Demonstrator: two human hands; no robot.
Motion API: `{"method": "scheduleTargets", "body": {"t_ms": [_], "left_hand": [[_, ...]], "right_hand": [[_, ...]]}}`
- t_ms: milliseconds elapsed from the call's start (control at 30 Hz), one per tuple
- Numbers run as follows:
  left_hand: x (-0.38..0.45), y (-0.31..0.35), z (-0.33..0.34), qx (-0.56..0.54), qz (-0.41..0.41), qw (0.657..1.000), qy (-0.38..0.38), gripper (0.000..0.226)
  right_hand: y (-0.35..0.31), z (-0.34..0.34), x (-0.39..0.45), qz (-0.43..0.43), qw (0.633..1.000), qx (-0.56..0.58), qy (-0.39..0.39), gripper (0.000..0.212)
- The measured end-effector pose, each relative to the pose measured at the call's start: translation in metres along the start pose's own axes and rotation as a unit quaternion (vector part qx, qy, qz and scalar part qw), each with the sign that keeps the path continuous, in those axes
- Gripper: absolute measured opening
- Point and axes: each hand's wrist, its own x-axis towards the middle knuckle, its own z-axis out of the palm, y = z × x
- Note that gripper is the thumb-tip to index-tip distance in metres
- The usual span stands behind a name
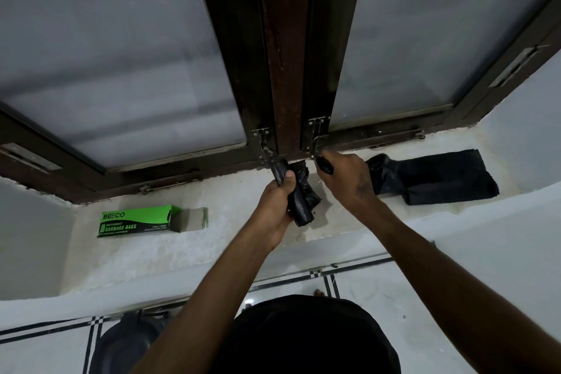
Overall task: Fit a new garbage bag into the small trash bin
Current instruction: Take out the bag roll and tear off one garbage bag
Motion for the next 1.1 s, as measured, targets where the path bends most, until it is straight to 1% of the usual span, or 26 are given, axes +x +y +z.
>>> {"method": "scheduleTargets", "body": {"t_ms": [100, 167, 233, 300, 333, 367, 433, 467, 567, 633, 700, 767, 833, 900, 933, 967, 1000, 1033, 1067, 1100], "left_hand": [[-0.001, 0.0, 0.005, -0.006, 0.01, 1.0, -0.013, 0.04], [-0.005, 0.003, 0.004, -0.016, 0.014, 1.0, -0.017, 0.039], [-0.011, 0.01, -0.01, -0.059, 0.012, 0.998, -0.006, 0.03], [-0.01, 0.017, -0.036, -0.103, 0.023, 0.994, 0.021, 0.024], [-0.009, 0.021, -0.048, -0.121, 0.028, 0.992, 0.031, 0.027], [-0.007, 0.024, -0.056, -0.136, 0.028, 0.99, 0.035, 0.032], [-0.003, 0.023, -0.056, -0.129, 0.015, 0.991, 0.032, 0.037], [-0.003, 0.021, -0.05, -0.115, 0.009, 0.993, 0.029, 0.036], [-0.004, 0.014, -0.033, -0.079, 0.005, 0.997, 0.003, 0.023], [-0.005, 0.011, -0.027, -0.048, 0.009, 0.999, -0.003, 0.016], [-0.004, 0.008, -0.026, -0.032, 0.018, 0.999, -0.003, 0.015], [-0.004, 0.006, -0.029, -0.032, 0.025, 0.999, -0.009, 0.018], [-0.005, 0.005, -0.031, -0.045, 0.03, 0.998, -0.018, 0.023], [-0.005, 0.005, -0.032, -0.062, 0.038, 0.997, -0.016, 0.03], [-0.005, 0.005, -0.033, -0.064, 0.045, 0.997, -0.015, 0.032], [-0.006, 0.006, -0.032, -0.067, 0.052, 0.996, -0.014, 0.033], [-0.006, 0.007, -0.032, -0.073, 0.058, 0.996, -0.015, 0.034], [-0.006, 0.009, -0.032, -0.083, 0.064, 0.994, -0.017, 0.035], [-0.006, 0.01, -0.033, -0.093, 0.07, 0.993, -0.019, 0.037], [-0.007, 0.011, -0.034, -0.102, 0.075, 0.992, -0.022, 0.04]], "right_hand": [[-0.004, 0.001, 0.004, -0.026, 1.0, -0.008, -0.01, 0.009], [0.006, 0.004, 0.004, -0.035, 0.999, -0.025, -0.015, 0.011], [0.034, -0.005, 0.005, -0.001, 0.997, -0.068, -0.036, 0.019], [0.066, -0.022, 0.004, 0.061, 0.992, -0.095, -0.057, 0.016], [0.075, -0.029, 0.005, 0.075, 0.992, -0.091, -0.048, 0.016], [0.077, -0.031, 0.005, 0.071, 0.994, -0.082, -0.031, 0.02], [0.066, -0.028, 0.006, 0.044, 0.997, -0.063, -0.019, 0.03], [0.058, -0.025, 0.006, 0.036, 0.998, -0.046, -0.024, 0.033], [0.051, -0.018, 0.006, 0.017, 0.999, -0.001, -0.047, 0.04], [0.056, -0.015, 0.008, -0.003, 0.997, -0.015, -0.079, 0.047], [0.056, -0.008, 0.008, -0.014, 0.994, -0.059, -0.096, 0.049], [0.051, -0.005, 0.006, -0.014, 0.994, -0.087, -0.06, 0.043], [0.04, -0.009, 0.0, -0.003, 0.997, -0.076, 0.006, 0.034], [0.022, -0.015, -0.008, 0.0, 0.997, -0.011, 0.074, 0.027], [0.012, -0.016, -0.013, -0.007, 0.995, 0.046, 0.086, 0.026], [0.001, -0.016, -0.018, -0.009, 0.99, 0.125, 0.065, 0.028], [-0.008, -0.016, -0.022, 0.002, 0.976, 0.217, 0.013, 0.032], [-0.017, -0.016, -0.025, 0.02, 0.949, 0.307, -0.064, 0.041], [-0.023, -0.015, -0.027, 0.039, 0.914, 0.378, -0.141, 0.051], [-0.026, -0.014, -0.028, 0.056, 0.882, 0.424, -0.196, 0.06]]}}
